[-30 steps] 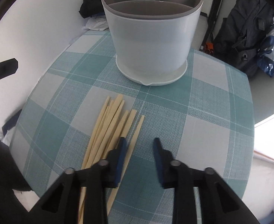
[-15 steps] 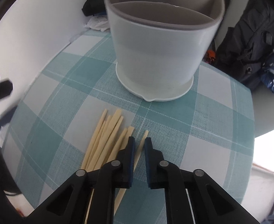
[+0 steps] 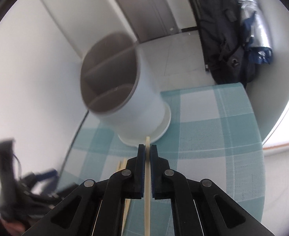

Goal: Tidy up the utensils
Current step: 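Lift the chopstick with the right gripper while the left gripper grasps another chopstick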

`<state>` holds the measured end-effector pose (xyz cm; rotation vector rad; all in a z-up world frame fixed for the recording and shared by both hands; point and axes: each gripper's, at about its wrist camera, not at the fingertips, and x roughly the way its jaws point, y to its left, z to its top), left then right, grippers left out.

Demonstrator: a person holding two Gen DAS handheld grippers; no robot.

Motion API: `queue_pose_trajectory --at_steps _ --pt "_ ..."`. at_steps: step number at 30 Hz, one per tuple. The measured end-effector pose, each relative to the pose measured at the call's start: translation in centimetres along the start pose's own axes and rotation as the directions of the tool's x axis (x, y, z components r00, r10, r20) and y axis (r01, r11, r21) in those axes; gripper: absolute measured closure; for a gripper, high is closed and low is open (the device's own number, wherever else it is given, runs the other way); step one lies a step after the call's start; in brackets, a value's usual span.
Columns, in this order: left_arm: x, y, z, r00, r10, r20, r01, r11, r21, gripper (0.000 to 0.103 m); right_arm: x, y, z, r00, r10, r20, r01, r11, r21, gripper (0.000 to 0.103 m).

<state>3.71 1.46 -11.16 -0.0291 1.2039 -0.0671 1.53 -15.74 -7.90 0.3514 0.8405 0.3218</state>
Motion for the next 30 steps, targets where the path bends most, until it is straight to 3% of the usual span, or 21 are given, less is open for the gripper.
queue_pose_trajectory --at_steps 7,11,19,30 --pt "1.4 -1.1 -0.2 0.997 0.004 -0.073 -0.003 1.000 0.013 0.002 -2.1 -1.8 0.8 0.998 0.012 0.068 -0.016 0.998 0.060 0.099" --pt "2.6 -1.6 -0.5 0.992 0.056 -0.117 -0.052 0.998 0.038 0.001 -4.0 -1.9 0.5 0.994 0.024 0.102 -0.031 0.998 0.063 0.099" --pt "2.9 -0.7 -0.1 0.989 0.018 -0.144 -0.023 0.999 -0.034 0.002 -4.4 -1.7 0.5 0.992 0.024 0.123 -0.032 0.997 0.065 0.099" --pt "3.3 -1.5 0.0 0.987 0.060 -0.148 -0.060 0.998 0.007 0.002 -4.8 -1.5 0.6 0.991 0.043 0.130 -0.050 0.997 0.054 0.099"
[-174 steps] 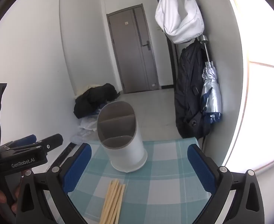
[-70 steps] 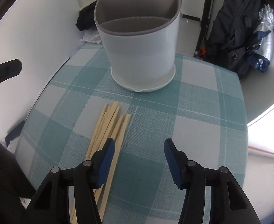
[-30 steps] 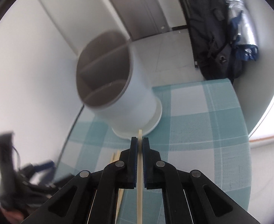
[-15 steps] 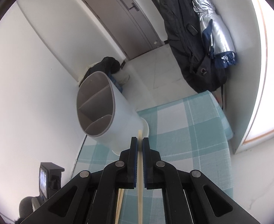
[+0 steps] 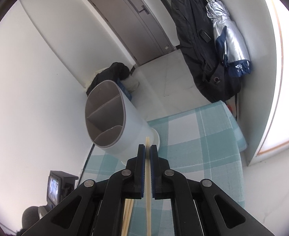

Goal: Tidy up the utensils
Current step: 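Lift the chopstick with the right gripper while the left gripper grasps another chopstick, then carry both chopsticks up over the utensil holder with both grippers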

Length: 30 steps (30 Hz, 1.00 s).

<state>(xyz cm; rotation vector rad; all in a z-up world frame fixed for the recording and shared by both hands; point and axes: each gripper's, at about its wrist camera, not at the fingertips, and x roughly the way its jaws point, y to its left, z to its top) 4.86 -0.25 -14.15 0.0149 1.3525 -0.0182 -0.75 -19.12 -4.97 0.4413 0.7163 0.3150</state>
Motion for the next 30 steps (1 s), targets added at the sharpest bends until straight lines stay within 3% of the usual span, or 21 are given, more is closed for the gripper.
queue_pose_trajectory --at_steps 3,6,8,12,14,15,19,21,24,27,30 --pt "0.0 0.4 0.7 1.000 0.002 0.016 -0.001 1.000 -0.018 0.008 0.1 -0.1 0.0 1.000 0.000 -0.007 0.000 1.000 0.006 0.099" --pt "-0.3 -0.1 1.3 0.999 -0.005 0.043 0.005 1.000 0.011 0.029 0.2 0.0 0.0 1.000 0.003 -0.011 -0.003 1.000 0.001 0.099" --pt "-0.5 -0.7 1.5 0.998 -0.012 0.055 0.010 0.999 0.031 0.049 0.3 0.1 -0.1 1.000 0.002 -0.011 -0.002 1.000 -0.009 0.099" --pt "-0.7 -1.6 2.1 0.998 -0.022 0.059 0.019 0.998 0.054 0.073 0.5 0.0 -0.1 1.000 -0.001 -0.018 0.000 1.000 -0.012 0.099" --pt "-0.8 -2.1 2.2 0.998 -0.027 0.057 0.023 0.997 0.067 0.093 0.6 0.0 -0.1 1.000 -0.004 -0.022 0.004 1.000 -0.012 0.099" --pt "-0.8 -2.4 2.1 0.998 -0.031 0.052 0.027 0.997 0.072 0.097 0.6 -0.1 -0.1 1.000 -0.006 -0.022 0.006 1.000 -0.012 0.099" --pt "-0.9 -2.8 2.0 0.998 -0.035 0.054 0.029 0.993 0.111 0.101 0.5 0.2 0.0 1.000 -0.012 -0.016 0.011 1.000 -0.021 0.099" --pt "-1.1 -2.2 1.9 0.996 -0.068 0.055 0.063 0.995 0.082 0.101 0.3 0.6 -0.1 1.000 -0.014 -0.008 0.013 0.999 -0.031 0.099" --pt "-2.6 -0.8 1.7 0.985 -0.122 0.123 0.119 0.992 0.028 0.101 -0.1 1.5 -0.5 1.000 -0.019 -0.003 0.019 0.998 -0.065 0.099" --pt "-5.6 0.0 0.8 0.954 -0.178 0.241 0.178 0.984 0.026 0.101 -0.8 3.0 -1.2 0.999 -0.024 0.023 0.027 0.991 -0.132 0.099" --pt "-9.0 0.2 -0.9 0.902 -0.222 0.371 0.215 0.975 0.061 0.101 -1.8 4.3 -1.8 0.998 -0.027 0.064 0.039 0.981 -0.189 0.099"
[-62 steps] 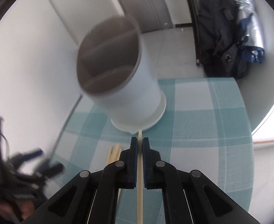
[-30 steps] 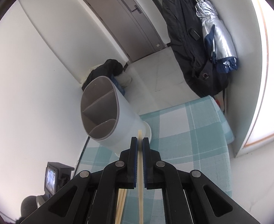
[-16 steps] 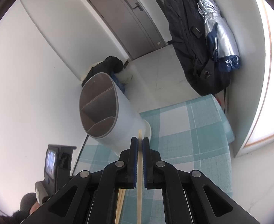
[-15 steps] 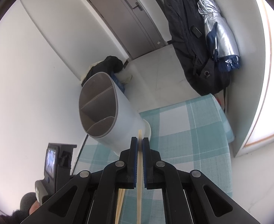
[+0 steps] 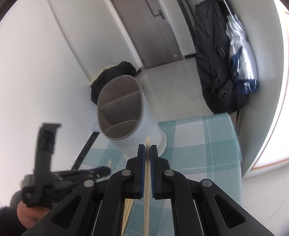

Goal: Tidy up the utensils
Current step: 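Carry both chopsticks up over the utensil holder with both grippers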

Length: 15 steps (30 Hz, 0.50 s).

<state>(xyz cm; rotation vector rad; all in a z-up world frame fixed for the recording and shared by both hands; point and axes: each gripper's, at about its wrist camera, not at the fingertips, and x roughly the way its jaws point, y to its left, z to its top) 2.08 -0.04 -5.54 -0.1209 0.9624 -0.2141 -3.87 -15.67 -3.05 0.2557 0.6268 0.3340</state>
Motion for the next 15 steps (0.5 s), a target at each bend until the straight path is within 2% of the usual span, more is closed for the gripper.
queue_pose_trajectory --at_steps 3,5,9,15 --pt "-3.4 -1.1 -0.5 0.993 -0.017 0.120 0.010 0.998 0.058 0.101 -1.2 1.0 -0.4 0.999 -0.003 0.043 0.004 1.000 -0.029 0.099" --pt "-4.9 -1.5 -0.7 0.986 -0.035 0.162 0.021 0.996 0.088 0.101 -1.9 1.6 -0.7 0.997 -0.009 0.070 0.012 0.999 -0.047 0.099" --pt "-6.1 -2.0 -1.0 0.981 -0.060 0.184 0.039 0.993 0.114 0.101 -3.0 3.3 -1.4 0.994 -0.016 0.110 0.026 0.996 -0.085 0.099" --pt "-5.6 -1.1 0.3 0.983 -0.078 0.166 0.060 0.992 0.112 0.102 -3.9 5.3 -2.1 0.989 -0.025 0.144 0.048 0.986 -0.160 0.099"
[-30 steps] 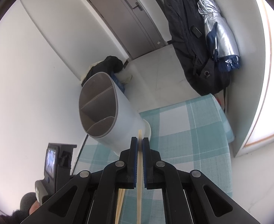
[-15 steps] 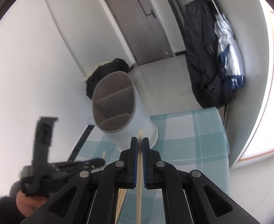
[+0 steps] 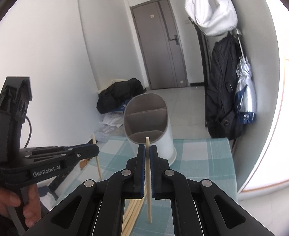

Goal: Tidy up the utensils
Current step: 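Carry both chopsticks up over the utensil holder with both grippers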

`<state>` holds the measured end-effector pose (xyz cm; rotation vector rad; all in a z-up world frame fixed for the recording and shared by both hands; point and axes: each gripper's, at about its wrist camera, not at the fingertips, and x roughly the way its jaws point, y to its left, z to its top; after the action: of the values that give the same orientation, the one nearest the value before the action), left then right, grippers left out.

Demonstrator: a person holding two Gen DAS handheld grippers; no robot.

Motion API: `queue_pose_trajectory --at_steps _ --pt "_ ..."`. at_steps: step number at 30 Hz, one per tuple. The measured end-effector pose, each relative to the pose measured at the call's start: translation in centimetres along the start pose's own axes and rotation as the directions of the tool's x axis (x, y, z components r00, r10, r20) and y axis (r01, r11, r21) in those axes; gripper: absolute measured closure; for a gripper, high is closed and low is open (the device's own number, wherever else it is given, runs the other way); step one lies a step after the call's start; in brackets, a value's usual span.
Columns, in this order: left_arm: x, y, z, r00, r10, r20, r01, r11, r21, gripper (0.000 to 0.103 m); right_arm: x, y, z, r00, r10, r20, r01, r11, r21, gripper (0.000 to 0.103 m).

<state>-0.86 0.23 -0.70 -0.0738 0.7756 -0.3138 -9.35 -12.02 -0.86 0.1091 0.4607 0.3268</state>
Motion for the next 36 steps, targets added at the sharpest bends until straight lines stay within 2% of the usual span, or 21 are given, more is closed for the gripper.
queue_pose_trajectory --at_steps 7,11,14,19,26,36 --pt "-1.0 -0.4 0.6 1.000 -0.002 -0.010 0.002 1.000 0.019 0.102 -0.2 0.7 0.1 1.000 -0.010 0.007 0.010 1.000 -0.016 0.099" --pt "-1.1 -0.3 1.2 0.998 -0.036 -0.045 0.037 0.999 0.022 0.102 -0.6 1.0 0.7 0.999 -0.014 0.029 0.014 1.000 -0.021 0.099" --pt "-1.6 -0.2 2.1 0.997 -0.054 -0.056 0.055 0.998 0.017 0.102 -1.6 0.8 1.6 0.997 -0.014 0.071 0.013 1.000 0.007 0.099" --pt "-3.2 -0.7 4.9 0.996 -0.079 -0.036 0.080 0.997 0.021 0.102 -2.1 0.6 3.1 0.997 0.000 0.079 -0.002 1.000 0.025 0.099" --pt "-5.3 -1.5 10.7 0.995 -0.079 0.056 0.076 0.996 0.053 0.102 -1.0 0.1 8.4 0.994 0.032 0.101 -0.032 0.999 0.003 0.099" --pt "-3.8 -0.5 18.7 0.987 -0.042 0.152 0.032 0.997 0.066 0.102 2.2 0.2 18.4 0.976 0.073 0.203 -0.055 0.994 -0.089 0.099"
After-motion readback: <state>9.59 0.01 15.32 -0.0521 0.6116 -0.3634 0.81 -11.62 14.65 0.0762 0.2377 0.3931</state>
